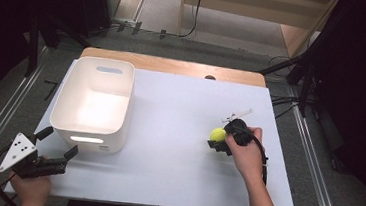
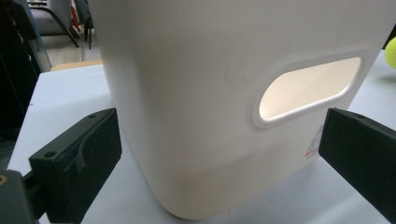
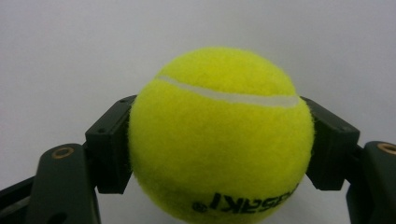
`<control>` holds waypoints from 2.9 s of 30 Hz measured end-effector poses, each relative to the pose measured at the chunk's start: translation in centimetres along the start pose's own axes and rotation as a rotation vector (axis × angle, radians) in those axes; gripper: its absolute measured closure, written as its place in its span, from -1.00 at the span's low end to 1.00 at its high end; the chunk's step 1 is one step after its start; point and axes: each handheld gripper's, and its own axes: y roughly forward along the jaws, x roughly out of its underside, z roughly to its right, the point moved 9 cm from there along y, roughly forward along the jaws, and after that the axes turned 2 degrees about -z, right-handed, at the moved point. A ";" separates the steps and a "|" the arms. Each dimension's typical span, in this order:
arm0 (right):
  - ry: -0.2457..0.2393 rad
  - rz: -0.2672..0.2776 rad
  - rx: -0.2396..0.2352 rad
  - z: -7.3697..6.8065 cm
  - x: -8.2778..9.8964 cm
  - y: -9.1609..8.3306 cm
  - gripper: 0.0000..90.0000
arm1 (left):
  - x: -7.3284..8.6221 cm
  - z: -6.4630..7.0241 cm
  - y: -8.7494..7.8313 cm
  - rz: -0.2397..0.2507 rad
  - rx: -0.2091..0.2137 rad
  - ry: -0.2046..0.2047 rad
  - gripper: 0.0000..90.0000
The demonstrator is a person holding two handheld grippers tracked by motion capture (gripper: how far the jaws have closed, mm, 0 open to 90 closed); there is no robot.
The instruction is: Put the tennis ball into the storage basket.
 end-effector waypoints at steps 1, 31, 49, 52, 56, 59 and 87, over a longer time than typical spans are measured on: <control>-0.008 -0.001 0.000 0.0 -0.1 -0.1 -0.49 | 0.0 0.0 0.0 0.000 -0.001 0.000 -1.00; -0.075 0.027 -0.067 -2.5 -4.0 -0.3 -0.49 | 0.0 0.0 0.1 -0.004 0.001 0.007 -1.00; -0.115 0.016 -0.102 -3.7 -5.5 -0.2 -0.49 | 0.1 0.1 0.3 -0.015 -0.003 0.020 -1.00; -0.126 0.020 -0.097 -4.0 -5.9 -0.6 -0.49 | 0.1 0.2 0.3 -0.018 -0.001 0.024 -1.00; -0.141 0.023 -0.103 -4.4 -6.4 -1.0 -0.49 | 0.1 0.2 0.4 -0.018 -0.002 0.020 -1.00; -0.152 0.025 -0.113 -4.7 -6.6 -0.9 -0.49 | 0.1 0.2 0.4 -0.019 -0.001 0.025 -1.00; -0.201 0.028 -0.155 -7.4 -8.7 -0.2 -0.49 | 0.1 0.3 0.4 -0.019 0.001 0.028 -1.00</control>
